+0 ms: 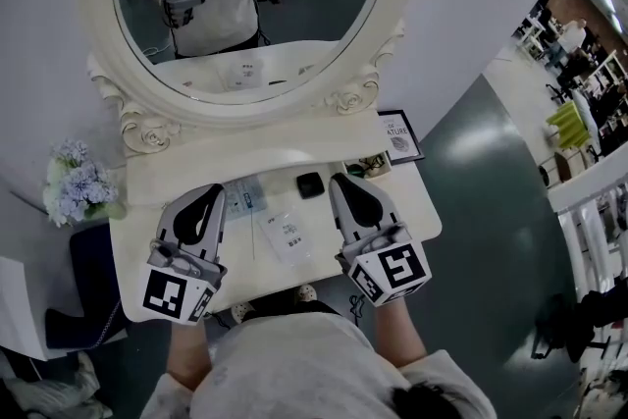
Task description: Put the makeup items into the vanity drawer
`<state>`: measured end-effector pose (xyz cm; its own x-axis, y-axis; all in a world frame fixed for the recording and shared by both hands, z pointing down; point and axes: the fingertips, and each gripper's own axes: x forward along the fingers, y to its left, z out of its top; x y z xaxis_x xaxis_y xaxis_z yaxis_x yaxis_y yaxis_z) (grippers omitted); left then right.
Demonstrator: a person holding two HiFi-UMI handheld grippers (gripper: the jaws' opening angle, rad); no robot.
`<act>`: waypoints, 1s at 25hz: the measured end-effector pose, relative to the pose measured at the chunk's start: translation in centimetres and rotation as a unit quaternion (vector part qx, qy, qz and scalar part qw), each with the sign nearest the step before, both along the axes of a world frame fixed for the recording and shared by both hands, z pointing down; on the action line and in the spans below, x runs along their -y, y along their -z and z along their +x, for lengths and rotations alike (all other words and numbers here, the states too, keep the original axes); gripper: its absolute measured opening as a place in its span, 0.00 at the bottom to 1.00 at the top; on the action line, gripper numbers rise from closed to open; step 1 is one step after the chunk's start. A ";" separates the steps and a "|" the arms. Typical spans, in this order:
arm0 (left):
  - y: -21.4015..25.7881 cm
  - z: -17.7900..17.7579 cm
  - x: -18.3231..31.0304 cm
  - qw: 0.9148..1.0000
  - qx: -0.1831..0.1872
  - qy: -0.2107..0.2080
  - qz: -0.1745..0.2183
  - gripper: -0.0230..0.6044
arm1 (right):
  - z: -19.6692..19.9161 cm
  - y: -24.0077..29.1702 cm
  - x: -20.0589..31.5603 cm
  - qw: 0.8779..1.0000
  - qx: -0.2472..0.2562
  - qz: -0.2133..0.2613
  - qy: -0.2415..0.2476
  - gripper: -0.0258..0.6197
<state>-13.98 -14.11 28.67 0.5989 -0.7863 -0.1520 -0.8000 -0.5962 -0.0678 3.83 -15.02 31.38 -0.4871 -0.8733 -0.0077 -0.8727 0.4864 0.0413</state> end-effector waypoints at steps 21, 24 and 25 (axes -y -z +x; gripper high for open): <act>1.0 0.5 -1.8 1.000 0.001 -0.014 0.012 0.06 | -0.4 1.6 -3.9 0.999 0.003 0.041 -0.005 0.08; 1.1 0.3 -1.9 1.000 0.002 -0.013 0.012 0.06 | -0.4 1.5 -3.9 0.999 0.003 0.041 -0.006 0.08; 1.1 0.3 -1.8 1.000 0.002 -0.013 0.013 0.06 | -0.5 1.5 -3.9 0.999 0.002 0.041 -0.007 0.08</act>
